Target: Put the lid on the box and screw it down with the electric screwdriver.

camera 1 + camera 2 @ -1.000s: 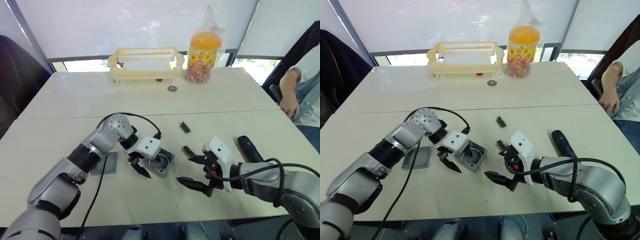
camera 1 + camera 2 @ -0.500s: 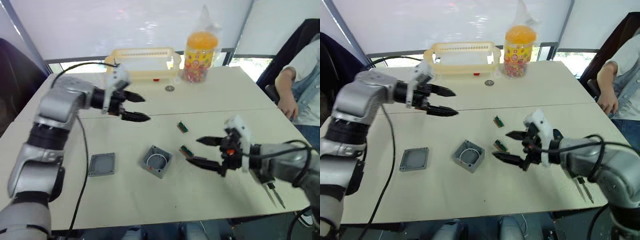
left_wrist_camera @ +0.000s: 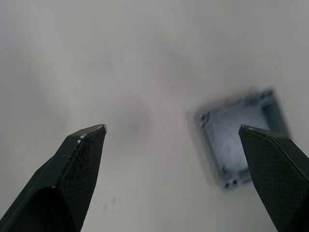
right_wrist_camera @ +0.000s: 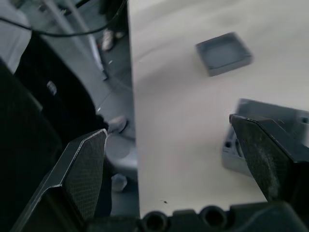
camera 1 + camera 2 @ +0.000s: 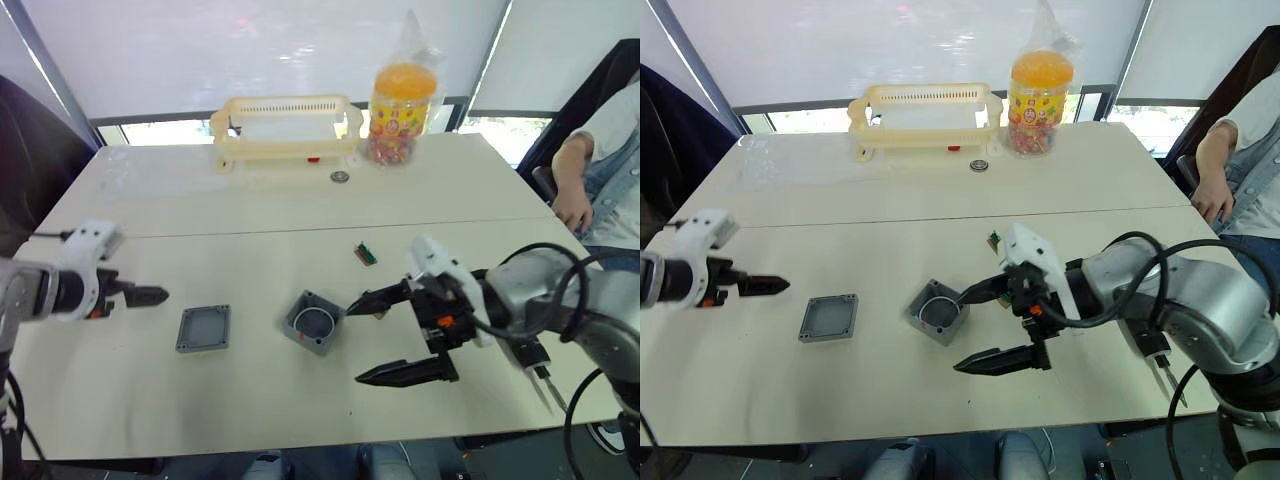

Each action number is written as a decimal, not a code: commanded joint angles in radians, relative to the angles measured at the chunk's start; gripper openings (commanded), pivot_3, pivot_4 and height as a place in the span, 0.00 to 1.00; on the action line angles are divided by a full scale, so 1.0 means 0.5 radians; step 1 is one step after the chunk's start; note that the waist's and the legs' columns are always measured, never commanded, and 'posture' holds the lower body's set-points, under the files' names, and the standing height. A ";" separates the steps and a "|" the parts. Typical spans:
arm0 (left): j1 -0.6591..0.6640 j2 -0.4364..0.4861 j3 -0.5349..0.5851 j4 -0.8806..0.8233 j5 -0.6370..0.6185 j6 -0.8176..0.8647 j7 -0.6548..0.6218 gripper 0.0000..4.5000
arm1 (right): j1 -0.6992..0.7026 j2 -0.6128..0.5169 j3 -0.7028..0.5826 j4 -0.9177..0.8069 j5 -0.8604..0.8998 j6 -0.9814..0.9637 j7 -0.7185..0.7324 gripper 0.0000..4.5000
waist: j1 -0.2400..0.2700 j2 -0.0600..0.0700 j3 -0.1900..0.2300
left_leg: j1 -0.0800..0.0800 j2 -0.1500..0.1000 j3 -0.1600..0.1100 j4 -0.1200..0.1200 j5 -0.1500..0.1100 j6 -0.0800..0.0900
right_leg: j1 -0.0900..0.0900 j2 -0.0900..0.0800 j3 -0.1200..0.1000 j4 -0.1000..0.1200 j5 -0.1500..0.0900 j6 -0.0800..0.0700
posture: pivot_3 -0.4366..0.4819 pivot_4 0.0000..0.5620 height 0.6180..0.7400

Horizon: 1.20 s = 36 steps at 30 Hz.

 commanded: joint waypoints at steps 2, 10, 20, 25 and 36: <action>0.229 -0.064 0.228 -0.151 -0.219 0.018 0.228 0.99 | 0.042 0.004 0.124 -0.069 -0.213 -0.155 0.048 1.00 | 0.020 0.000 0.000 | -0.001 0.000 0.000 0.000 0.001 -0.003 | -0.001 -0.001 0.000 -0.001 0.000 0.000 | 0.48 0.27 1.00; 0.248 -0.440 0.369 -0.073 -0.524 0.018 0.811 0.99 | 0.088 0.044 0.205 -0.085 -0.363 -0.221 0.043 1.00 | 0.028 -0.002 -0.001 | -0.002 -0.002 -0.002 0.000 0.003 -0.006 | -0.001 -0.003 0.000 -0.001 0.001 -0.001 | 0.48 0.27 1.00; 0.031 -0.652 0.157 0.110 -0.668 0.018 1.366 0.99 | 0.136 0.096 0.221 -0.112 -0.472 -0.210 -0.056 1.00 | 0.026 -0.001 -0.002 | -0.001 -0.004 -0.001 0.000 0.003 -0.008 | -0.001 -0.004 0.000 0.000 0.001 -0.001 | 0.48 0.27 1.00; 0.001 -0.696 0.013 0.126 -0.688 0.018 1.550 0.80 | 0.179 0.115 0.178 -0.149 -0.456 -0.150 -0.149 1.00 | 0.056 0.000 -0.004 | -0.001 -0.005 -0.001 0.000 0.004 -0.009 | -0.001 -0.005 0.001 0.000 0.001 -0.001 | 0.48 0.27 1.00; 0.077 -0.737 0.021 0.093 -0.858 0.018 1.757 0.01 | 0.246 0.115 0.091 -0.116 -0.486 -0.116 -0.257 1.00 | 0.060 0.006 -0.011 | 0.017 -0.005 0.002 -0.004 0.004 -0.008 | 0.014 -0.006 0.002 0.000 0.000 -0.002 | 0.48 0.27 1.00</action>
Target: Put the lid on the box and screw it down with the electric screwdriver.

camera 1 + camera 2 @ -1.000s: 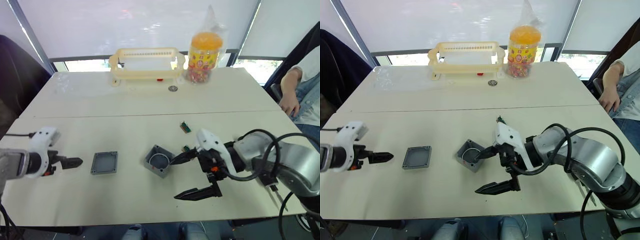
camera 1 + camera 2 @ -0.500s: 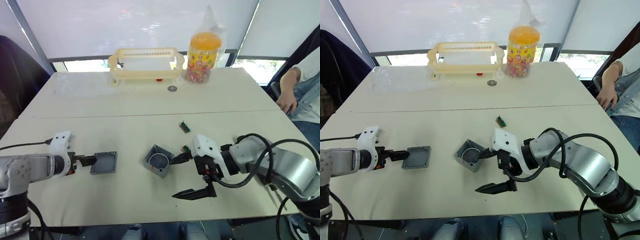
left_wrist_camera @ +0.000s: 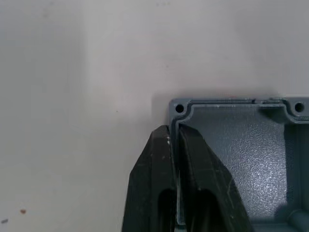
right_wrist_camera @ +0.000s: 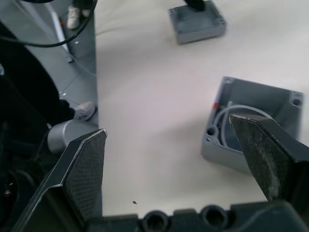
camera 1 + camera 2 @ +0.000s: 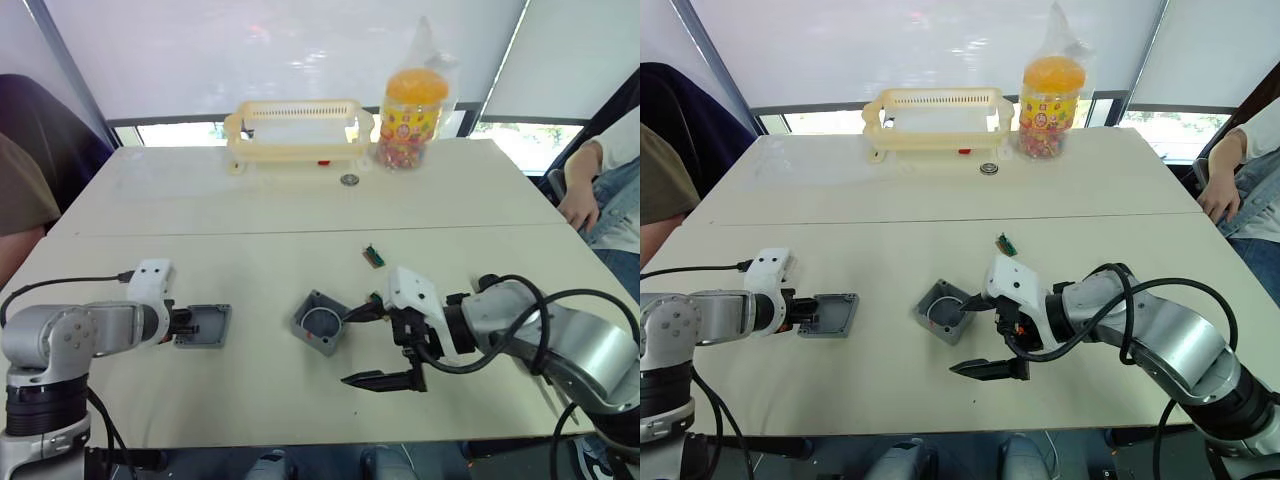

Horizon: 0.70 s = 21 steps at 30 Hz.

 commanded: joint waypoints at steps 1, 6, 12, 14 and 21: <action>0.047 0.020 -0.025 0.029 -0.043 0.051 0.031 0.01 | -0.010 0.017 -0.076 0.008 -0.012 -0.025 -0.023 1.00 | -0.001 0.000 0.000 | 0.003 0.000 0.001 -0.001 0.000 0.000 | 0.002 0.000 0.000 0.000 0.000 0.000 | 0.48 0.27 1.00; -0.106 0.046 0.082 -0.036 0.055 -0.069 -0.112 0.01 | -0.086 0.238 -0.234 0.201 0.123 0.071 -0.202 1.00 | -0.005 -0.004 0.002 | 0.004 0.000 0.001 -0.001 0.000 0.000 | 0.005 0.001 0.000 -0.001 0.000 0.000 | 0.48 0.27 1.00; -0.311 0.143 0.120 -0.173 0.173 -0.821 -0.548 0.01 | -0.372 0.745 -0.487 0.500 0.363 0.326 -0.647 1.00 | -0.006 -0.008 0.004 | -0.007 0.001 -0.002 -0.001 0.002 -0.004 | -0.006 0.003 0.000 -0.001 0.001 -0.002 | 0.48 0.27 1.00; -0.354 0.113 0.103 -0.178 0.215 -1.050 -0.654 0.01 | -0.487 0.917 -0.542 0.628 0.399 0.418 -0.813 1.00 | -0.007 -0.006 0.003 | -0.013 0.001 -0.001 -0.001 0.003 -0.006 | -0.012 0.003 0.001 -0.002 0.002 -0.003 | 0.48 0.27 1.00; -0.573 -0.067 -0.128 -0.084 0.403 -1.597 -0.879 0.01 | -0.943 1.398 -0.741 1.158 0.347 0.396 -1.248 1.00 | -0.010 -0.006 0.003 | -0.024 -0.001 0.001 -0.001 0.009 -0.015 | -0.026 0.004 0.003 0.001 0.006 -0.006 | 0.48 0.27 1.00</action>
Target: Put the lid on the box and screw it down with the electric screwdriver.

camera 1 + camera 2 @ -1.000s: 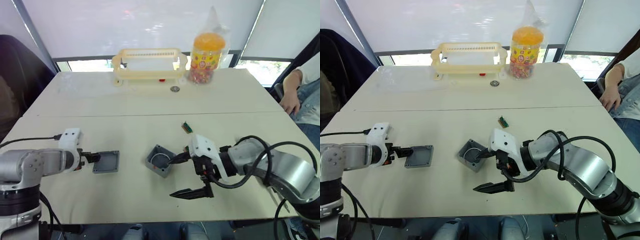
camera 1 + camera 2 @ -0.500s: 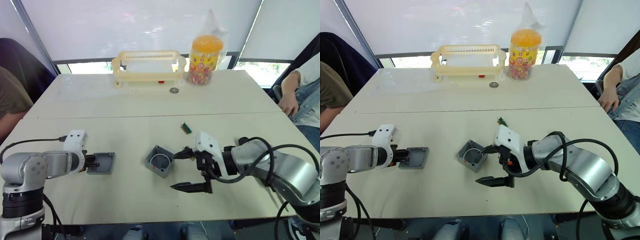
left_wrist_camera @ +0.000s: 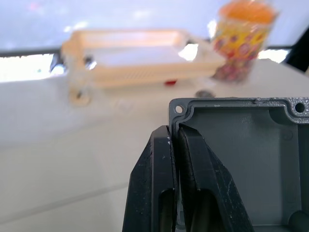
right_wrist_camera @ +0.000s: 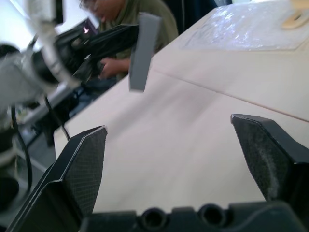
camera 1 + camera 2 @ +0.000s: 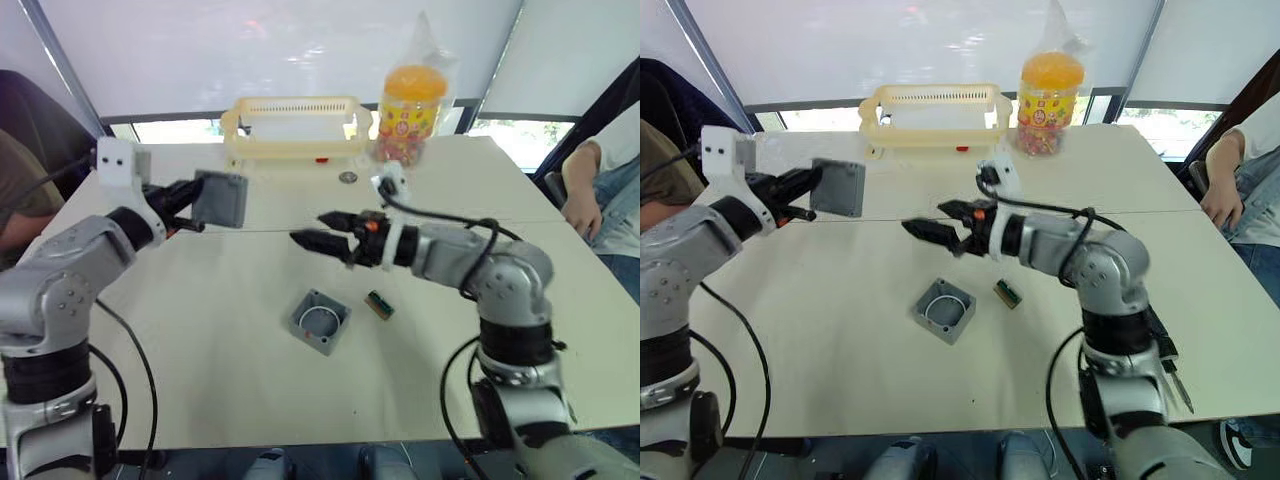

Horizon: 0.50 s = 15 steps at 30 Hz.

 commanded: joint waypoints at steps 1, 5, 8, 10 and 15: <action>-0.129 -0.067 -0.112 0.018 0.112 -0.238 -0.066 0.01 | -0.197 0.117 -0.077 0.117 -0.047 -0.120 -0.133 1.00 | 0.000 0.000 0.000 | -0.001 0.000 0.000 0.000 0.000 0.000 | -0.001 0.001 0.000 0.000 0.000 0.000 | 0.48 0.27 1.00; -0.178 -0.179 -0.198 0.048 0.184 -0.358 -0.088 0.01 | -0.286 0.254 -0.139 0.227 -0.070 -0.166 -0.290 1.00 | -0.026 0.000 0.000 | -0.001 -0.002 0.000 -0.001 -0.001 0.001 | -0.002 0.001 -0.001 0.000 0.000 0.000 | 0.48 0.27 1.00; -0.175 -0.220 -0.206 0.055 0.198 -0.385 -0.102 0.01 | -0.281 0.282 -0.149 0.217 -0.047 -0.141 -0.317 1.00 | -0.045 0.000 0.000 | -0.002 -0.001 0.000 -0.002 -0.001 0.002 | -0.003 0.001 0.000 0.001 0.000 0.000 | 0.48 0.27 1.00; -0.173 -0.234 -0.206 0.058 0.204 -0.399 -0.112 0.01 | -0.272 0.295 -0.158 0.203 -0.027 -0.130 -0.325 1.00 | -0.051 0.000 0.000 | -0.002 -0.001 0.000 -0.003 -0.001 0.002 | -0.005 0.002 0.000 0.002 0.000 0.000 | 0.48 0.27 1.00; -0.196 -0.264 -0.183 0.081 0.190 -0.416 -0.117 0.01 | -0.249 0.317 -0.173 0.176 -0.011 -0.114 -0.347 1.00 | -0.051 0.000 0.000 | -0.001 0.001 0.000 -0.007 -0.001 0.002 | -0.007 0.004 0.000 0.003 0.000 0.000 | 0.48 0.27 1.00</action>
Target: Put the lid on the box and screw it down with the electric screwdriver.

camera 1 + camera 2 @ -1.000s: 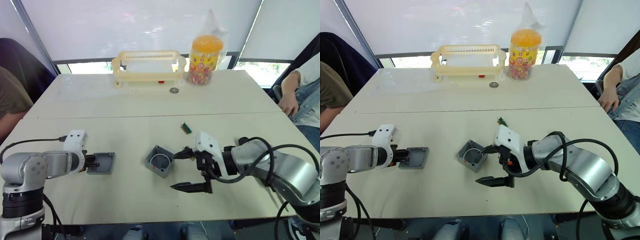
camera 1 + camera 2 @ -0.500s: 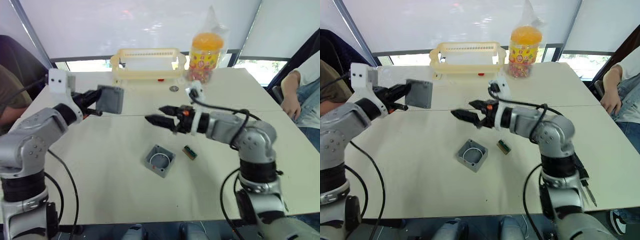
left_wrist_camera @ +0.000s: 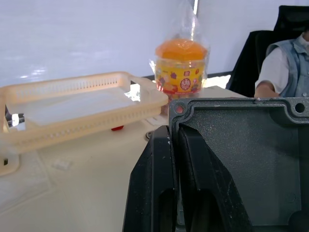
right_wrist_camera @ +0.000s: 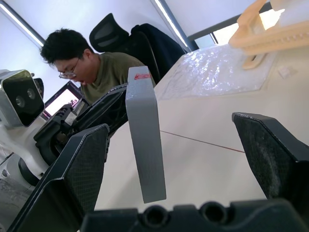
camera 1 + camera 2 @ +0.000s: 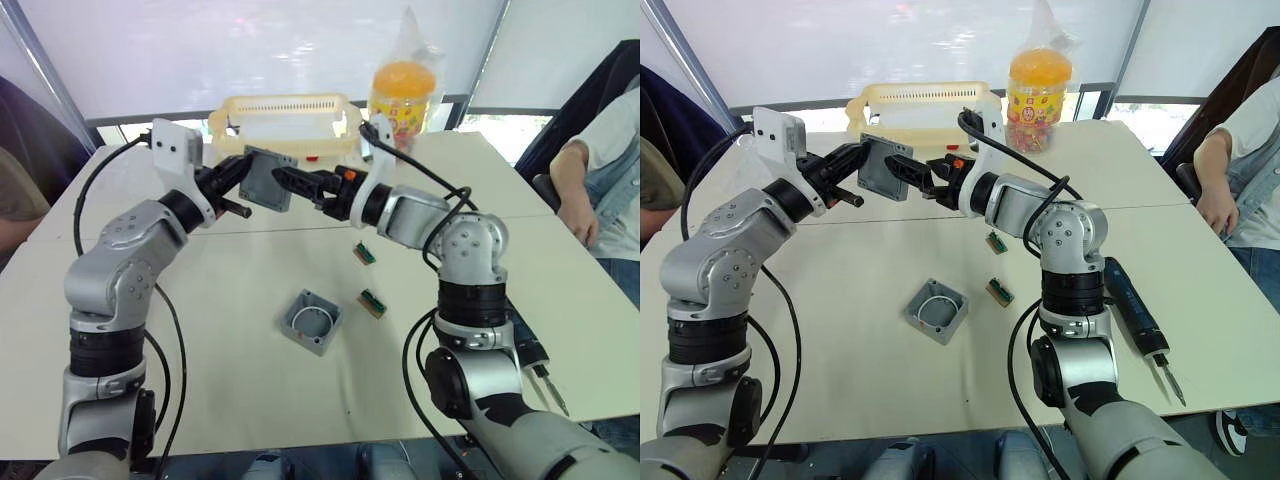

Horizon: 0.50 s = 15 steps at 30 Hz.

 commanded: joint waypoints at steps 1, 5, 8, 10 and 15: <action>-0.066 -0.008 0.064 -0.026 -0.009 -0.059 -0.004 0.01 | -0.004 0.024 -0.036 -0.091 0.055 0.005 -0.009 1.00 | 0.004 0.000 0.000 | 0.000 0.000 0.000 0.000 0.000 0.000 | 0.000 0.000 0.000 0.000 0.000 0.000 | 0.48 0.27 1.00; -0.073 -0.024 0.067 -0.016 -0.012 -0.062 -0.006 0.01 | 0.025 0.033 -0.030 -0.108 0.060 0.001 -0.015 1.00 | 0.004 0.000 0.000 | 0.000 0.000 0.000 0.000 0.000 0.000 | 0.001 0.000 0.000 0.000 0.000 0.000 | 0.48 0.27 1.00; -0.073 -0.031 0.069 -0.015 -0.016 -0.061 -0.008 0.01 | 0.030 0.039 -0.033 -0.112 0.063 0.000 -0.023 1.00 | 0.004 0.000 0.000 | 0.000 0.000 0.000 0.000 0.000 0.000 | 0.001 0.000 0.000 0.000 0.000 0.000 | 0.48 0.27 1.00; -0.074 -0.039 0.072 -0.018 -0.016 -0.056 -0.003 0.00 | 0.040 0.039 -0.025 -0.124 0.060 0.001 -0.022 0.94 | 0.004 0.000 0.000 | 0.000 -0.001 0.000 0.000 0.000 0.000 | 0.001 0.000 0.000 0.000 0.000 0.000 | 0.48 0.27 1.00; -0.073 -0.072 0.093 -0.023 -0.032 -0.039 0.022 0.00 | 0.068 0.041 -0.013 -0.150 0.056 -0.001 -0.027 0.46 | 0.003 0.000 0.000 | 0.000 0.000 0.000 0.000 0.000 0.000 | 0.000 0.000 0.000 0.000 0.000 0.000 | 0.48 0.27 1.00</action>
